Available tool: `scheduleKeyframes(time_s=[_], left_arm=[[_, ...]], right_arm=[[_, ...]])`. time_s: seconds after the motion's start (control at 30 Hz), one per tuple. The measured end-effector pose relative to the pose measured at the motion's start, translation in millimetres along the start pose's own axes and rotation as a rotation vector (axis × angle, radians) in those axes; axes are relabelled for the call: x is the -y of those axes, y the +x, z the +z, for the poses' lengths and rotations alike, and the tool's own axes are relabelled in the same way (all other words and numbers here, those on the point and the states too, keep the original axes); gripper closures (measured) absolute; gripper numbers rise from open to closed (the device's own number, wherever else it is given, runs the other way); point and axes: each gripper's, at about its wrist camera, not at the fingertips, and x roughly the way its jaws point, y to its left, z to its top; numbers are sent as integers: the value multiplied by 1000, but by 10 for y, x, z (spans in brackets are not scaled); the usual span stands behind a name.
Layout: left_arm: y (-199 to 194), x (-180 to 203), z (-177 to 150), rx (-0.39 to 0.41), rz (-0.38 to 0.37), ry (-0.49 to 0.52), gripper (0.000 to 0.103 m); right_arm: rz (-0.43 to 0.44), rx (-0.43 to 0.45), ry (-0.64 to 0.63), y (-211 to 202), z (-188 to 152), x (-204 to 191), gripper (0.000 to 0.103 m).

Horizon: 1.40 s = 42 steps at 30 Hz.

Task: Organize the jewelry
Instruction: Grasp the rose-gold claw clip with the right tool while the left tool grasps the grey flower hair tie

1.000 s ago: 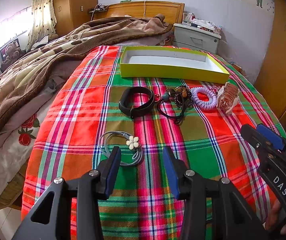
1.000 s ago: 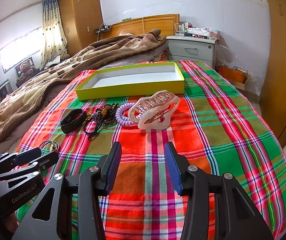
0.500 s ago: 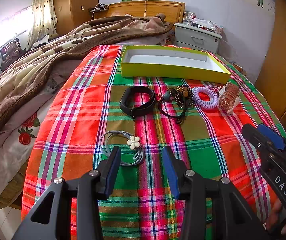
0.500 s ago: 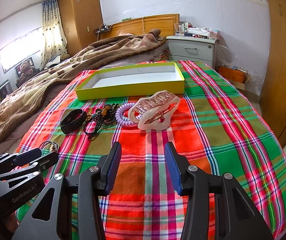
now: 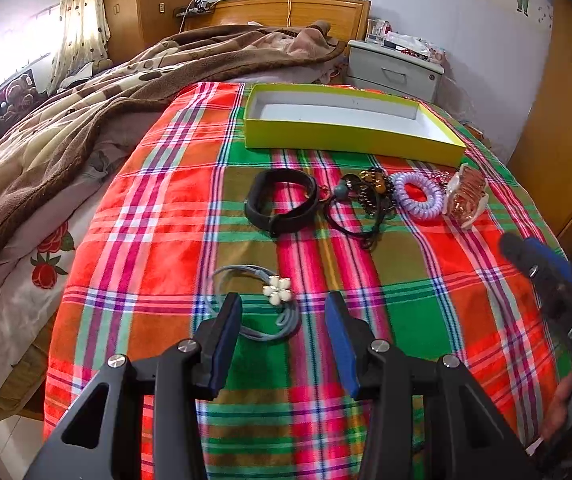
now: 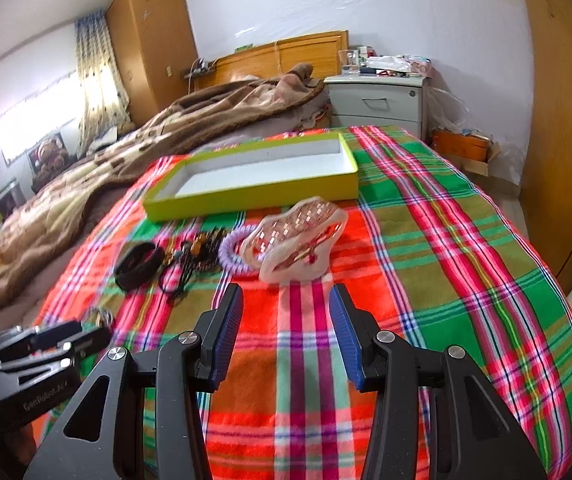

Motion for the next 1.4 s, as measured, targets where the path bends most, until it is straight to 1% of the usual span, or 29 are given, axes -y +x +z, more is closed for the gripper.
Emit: scheduleKeyframes(time_s=[0.03, 0.1, 0.2, 0.27, 0.37, 0.53, 0.63, 0.7, 0.77, 0.87, 1.0, 1.07, 1.13, 1.17, 1.27, 1.33, 1.4], left_arm=[[10, -33, 5, -6, -6, -9, 58], [43, -97, 15, -18, -32, -29, 58], [82, -154, 29, -30, -30, -39, 58], [88, -177, 45, -31, -27, -47, 58], [131, -181, 55, -48, -36, -39, 58], [163, -166, 65, -62, -45, -27, 58], [177, -122, 70, -57, -28, 3, 58], [189, -124, 77, -53, -28, 8, 58], [189, -154, 74, -45, -34, 1, 58], [196, -138, 61, -35, -13, 25, 58], [205, -126, 73, -37, -8, 40, 58], [209, -124, 85, -40, -4, 46, 61], [213, -114, 93, -39, -1, 52, 70], [213, -108, 98, -40, -4, 53, 72], [225, -111, 119, -42, -16, 48, 79], [234, -153, 136, -43, -51, 17, 85], [246, -197, 154, -48, -83, -9, 87]], right_arm=[[7, 4, 7, 8, 25, 15, 50], [22, -7, 21, 57, 90, 24, 44], [72, -12, 53, 134, 199, 11, 44], [69, -14, 65, 225, 271, -5, 44], [72, -41, 82, 370, 347, -26, 44], [5, -77, 104, 566, 426, -28, 44], [-37, -96, 98, 672, 456, -19, 44], [-42, -122, 96, 726, 464, -10, 44], [-63, -124, 86, 743, 456, -7, 44], [-109, -129, 73, 761, 443, 12, 44], [-118, -116, 84, 729, 451, 69, 44], [-123, -99, 86, 697, 453, 87, 48], [-116, -89, 96, 657, 457, 120, 60], [-118, -87, 97, 641, 458, 136, 62], [-111, -81, 110, 610, 443, 188, 62], [-107, -75, 122, 594, 438, 221, 62], [-104, -72, 126, 583, 441, 250, 62]])
